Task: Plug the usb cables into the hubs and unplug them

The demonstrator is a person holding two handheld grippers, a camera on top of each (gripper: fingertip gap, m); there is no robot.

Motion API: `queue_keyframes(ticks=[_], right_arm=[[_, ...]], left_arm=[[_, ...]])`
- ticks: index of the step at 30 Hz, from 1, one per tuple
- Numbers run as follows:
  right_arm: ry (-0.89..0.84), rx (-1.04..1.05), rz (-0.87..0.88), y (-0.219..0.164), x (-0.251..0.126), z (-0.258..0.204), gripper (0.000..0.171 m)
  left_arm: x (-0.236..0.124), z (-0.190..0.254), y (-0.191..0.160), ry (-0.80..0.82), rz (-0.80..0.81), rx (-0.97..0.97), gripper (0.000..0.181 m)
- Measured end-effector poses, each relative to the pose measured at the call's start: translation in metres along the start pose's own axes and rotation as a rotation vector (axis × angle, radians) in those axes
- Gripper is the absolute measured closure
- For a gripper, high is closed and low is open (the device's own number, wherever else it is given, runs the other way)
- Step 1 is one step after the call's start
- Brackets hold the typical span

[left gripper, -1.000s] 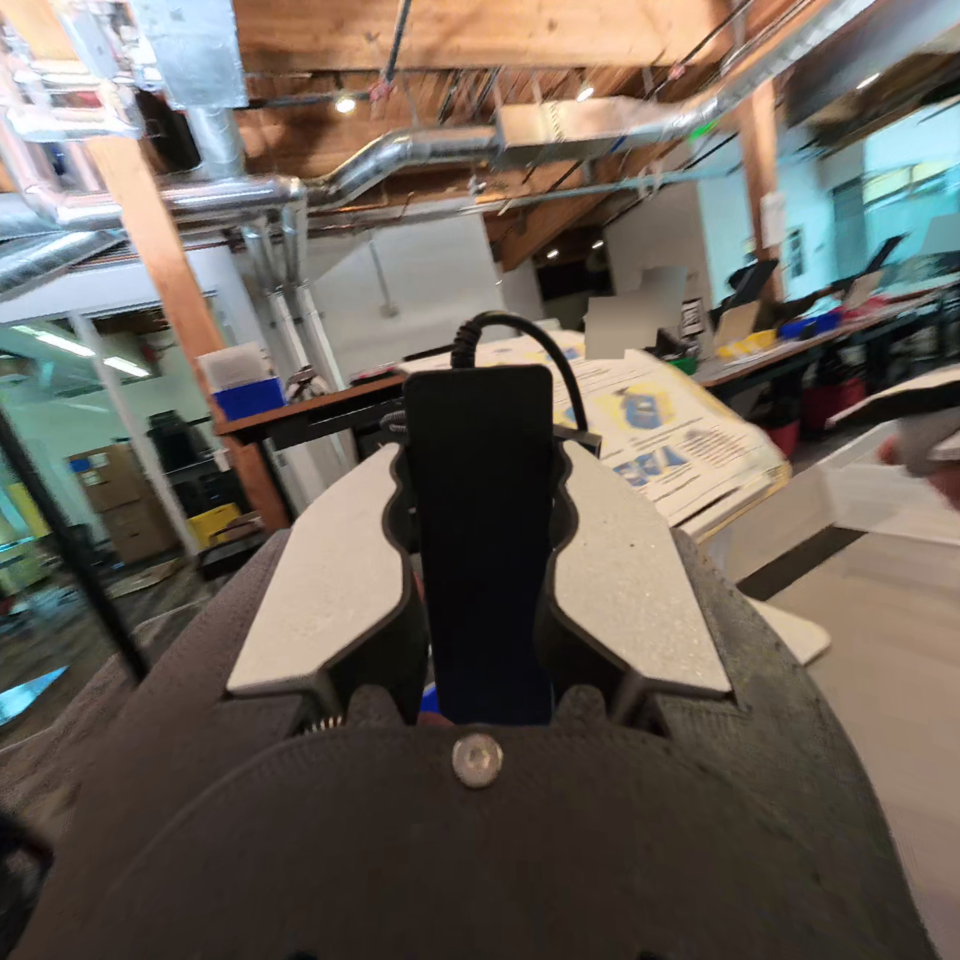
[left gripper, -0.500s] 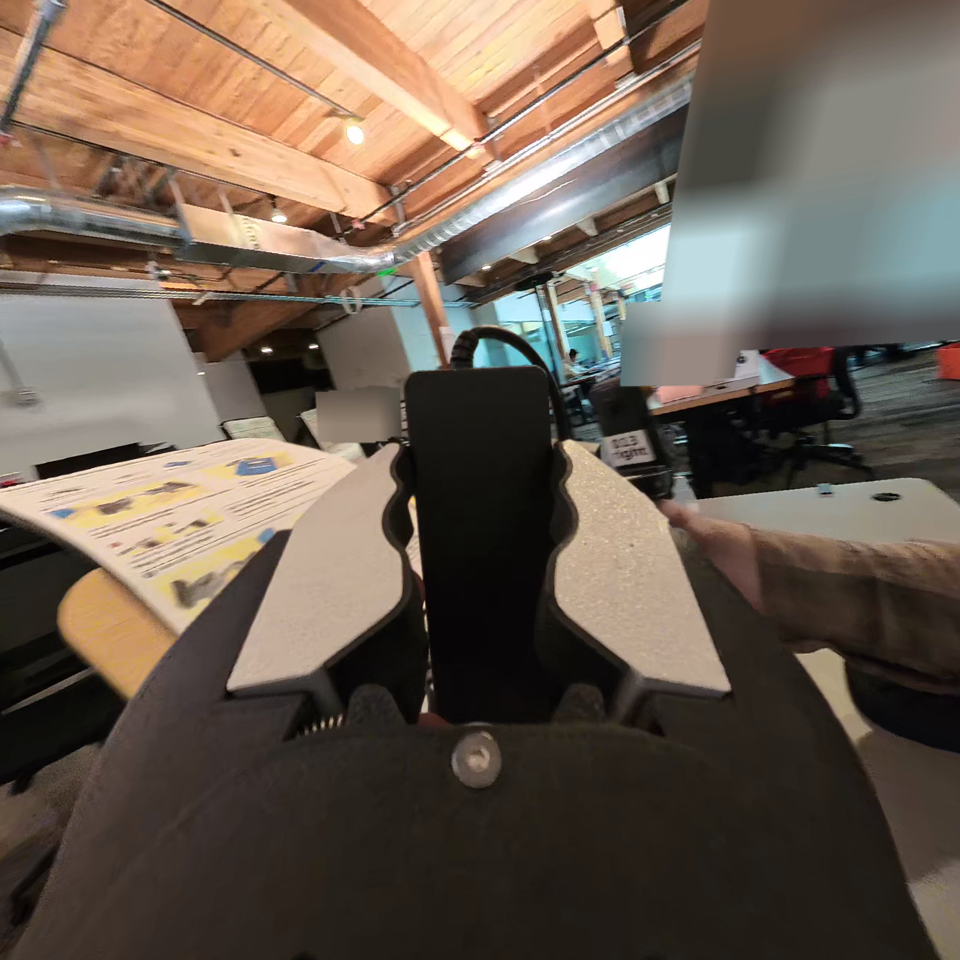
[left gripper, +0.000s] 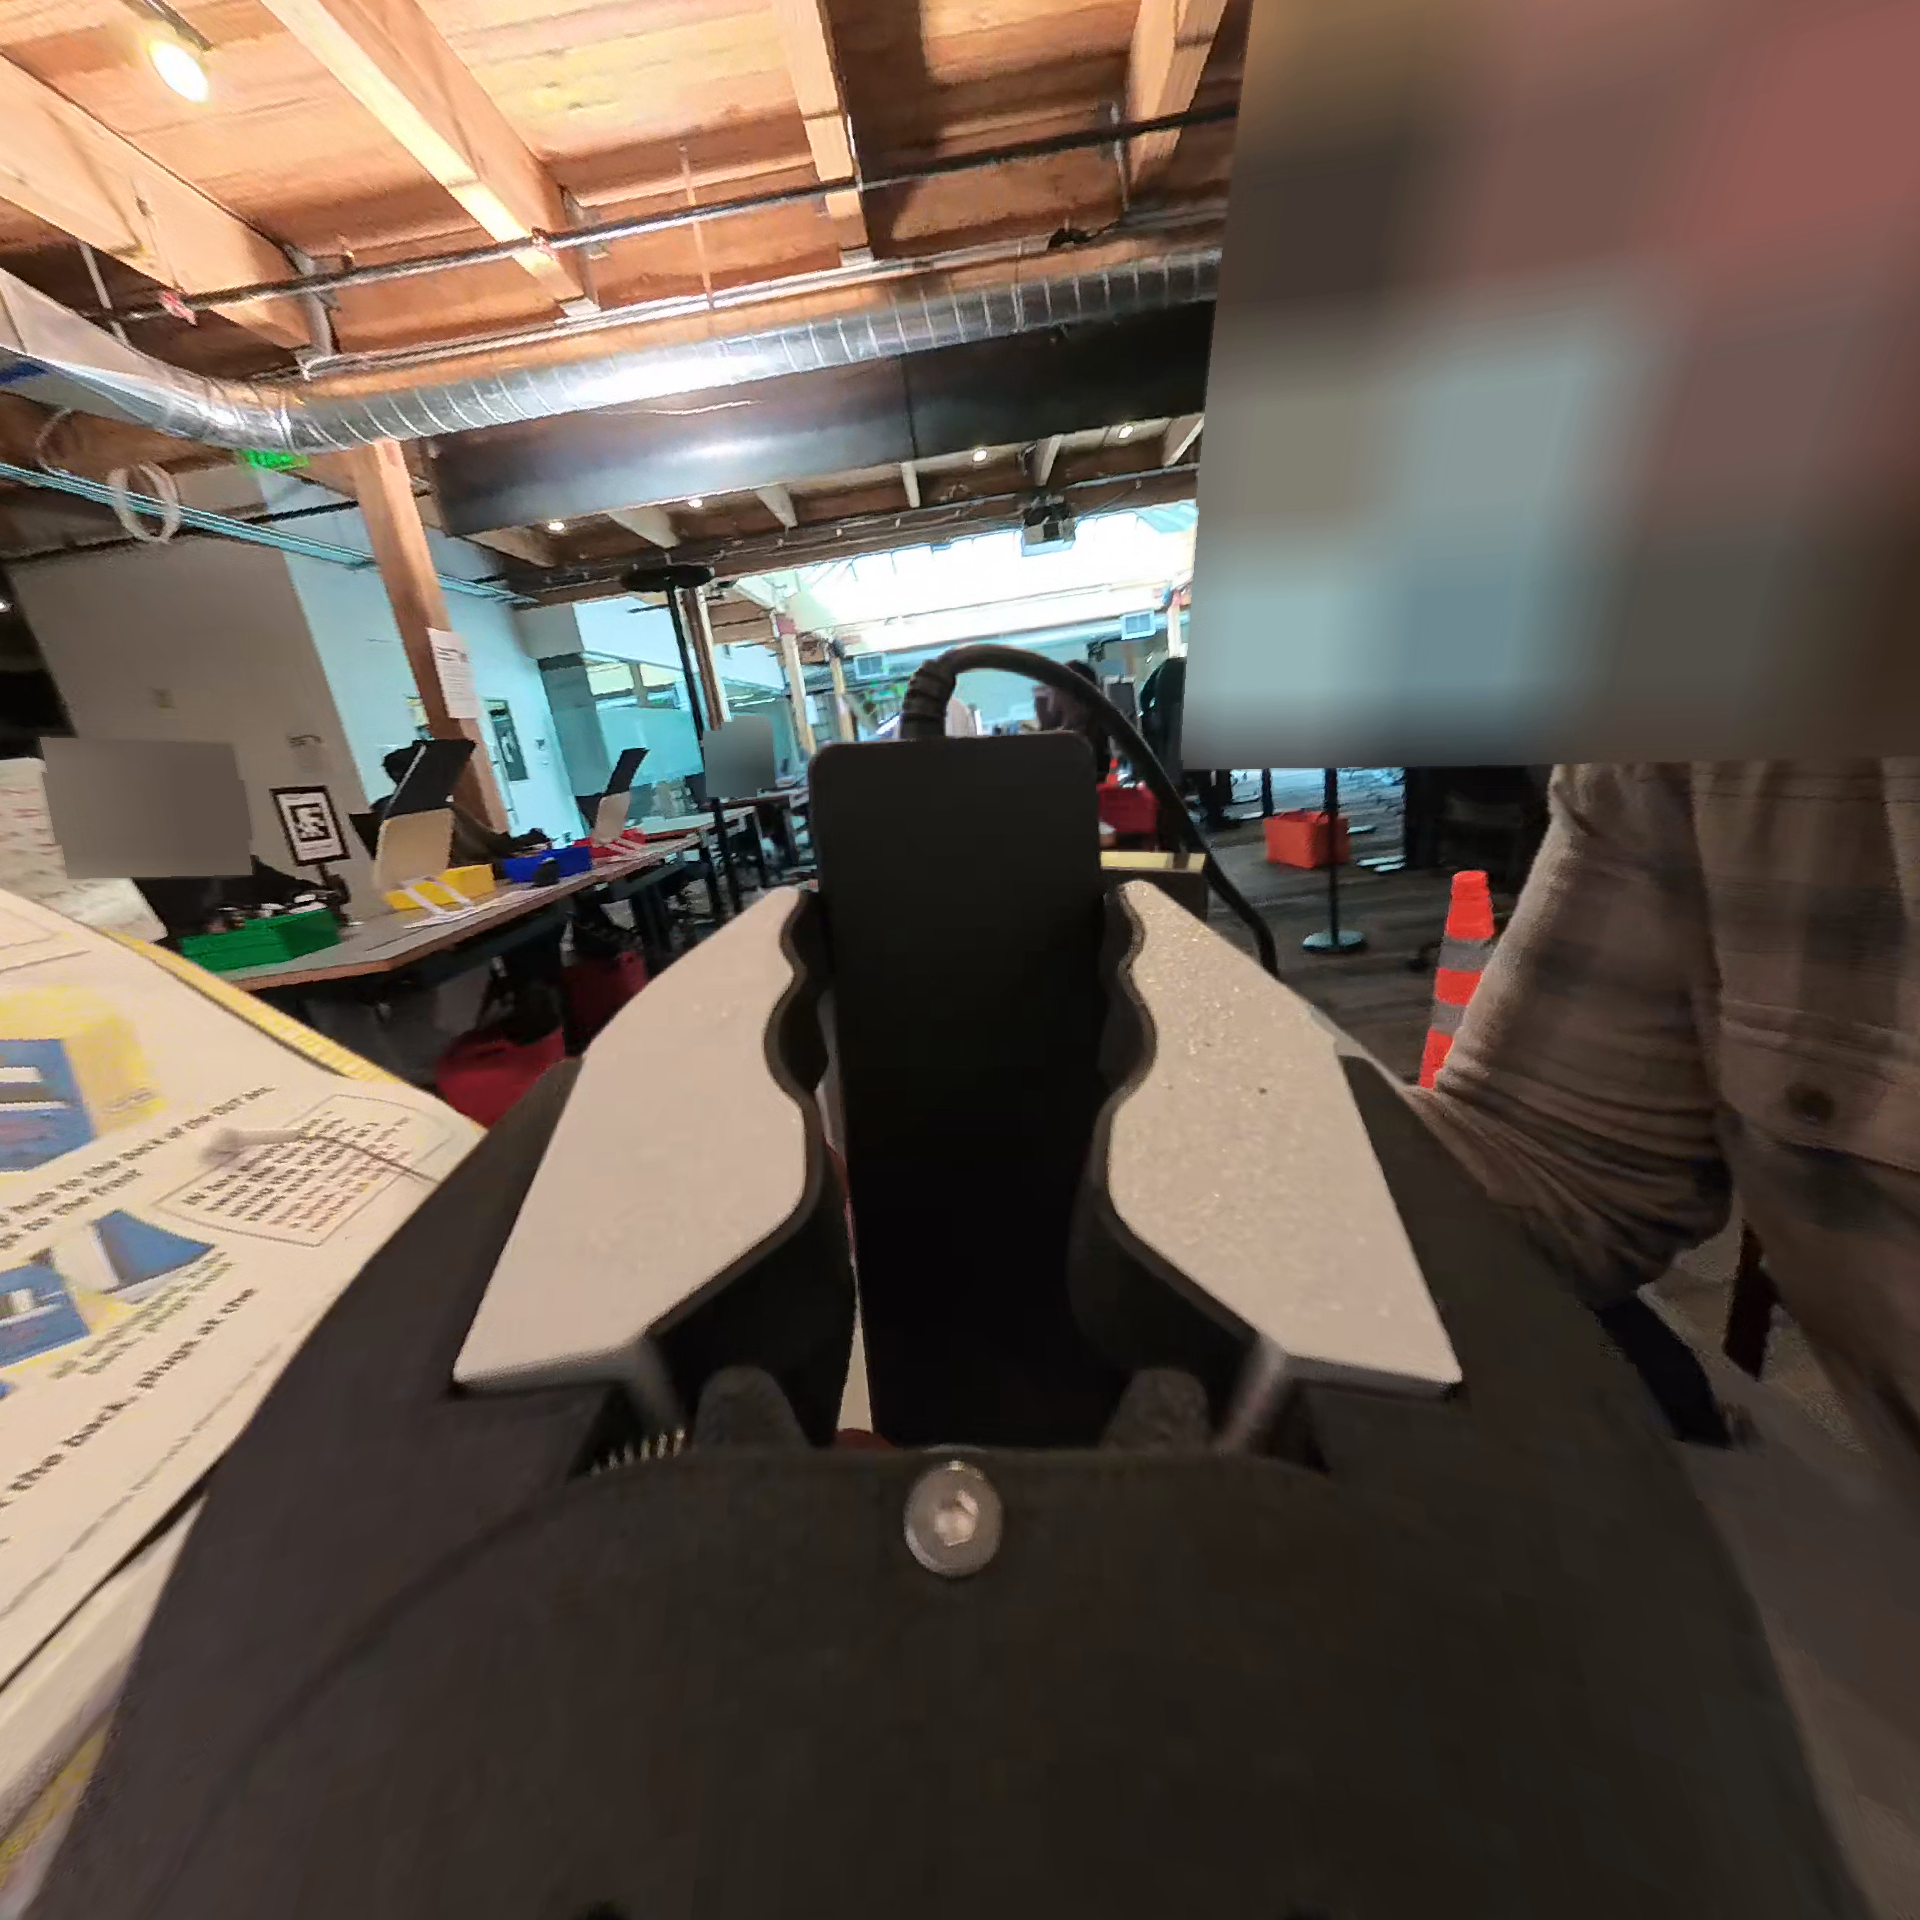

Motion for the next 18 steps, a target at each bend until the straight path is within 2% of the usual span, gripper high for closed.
queue_keyframes(ticks=[2,3,4,7,9,10,12,14,18], right_arm=[[-0.01,-0.018,0.0,-0.001,0.0,0.0,0.148],[0.019,-0.003,-0.007,-0.002,0.001,-0.001,0.137],[0.031,0.012,-0.027,-0.003,0.002,-0.001,0.132],[0.018,-0.001,-0.009,-0.005,0.003,-0.001,0.142],[0.023,0.027,0.024,-0.005,0.005,0.001,0.141],[0.023,0.045,0.036,-0.006,0.006,0.002,0.149],[0.018,0.068,0.061,-0.008,0.01,0.003,0.15],[0.044,0.092,0.071,-0.008,0.011,0.003,0.162],[0.017,0.066,0.042,-0.006,0.009,0.003,0.156]], left_arm=[[-0.002,-0.002,-0.004,-0.007,0.023,-0.029,0.13],[-0.003,-0.003,-0.005,-0.007,0.034,-0.042,0.131],[-0.004,-0.004,-0.006,-0.006,0.048,-0.057,0.131],[-0.006,-0.006,-0.01,0.0,0.055,-0.077,0.131],[-0.006,-0.007,-0.012,-0.006,0.073,-0.097,0.13],[-0.006,-0.007,-0.014,-0.01,0.074,-0.104,0.13],[-0.004,-0.006,-0.017,-0.031,0.08,-0.121,0.131],[-0.004,-0.007,-0.019,-0.032,0.106,-0.14,0.13],[-0.004,-0.008,-0.023,-0.031,0.121,-0.156,0.13]])
Point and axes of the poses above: each gripper's, where its closed fingertips meet, x out along the fingers, y out of its top, z = x × y across the jaws, the point moved 9 cm from there along -x, back along the fingers, and after that the axes turned 14 degrees about x, right-handed, at the moved point
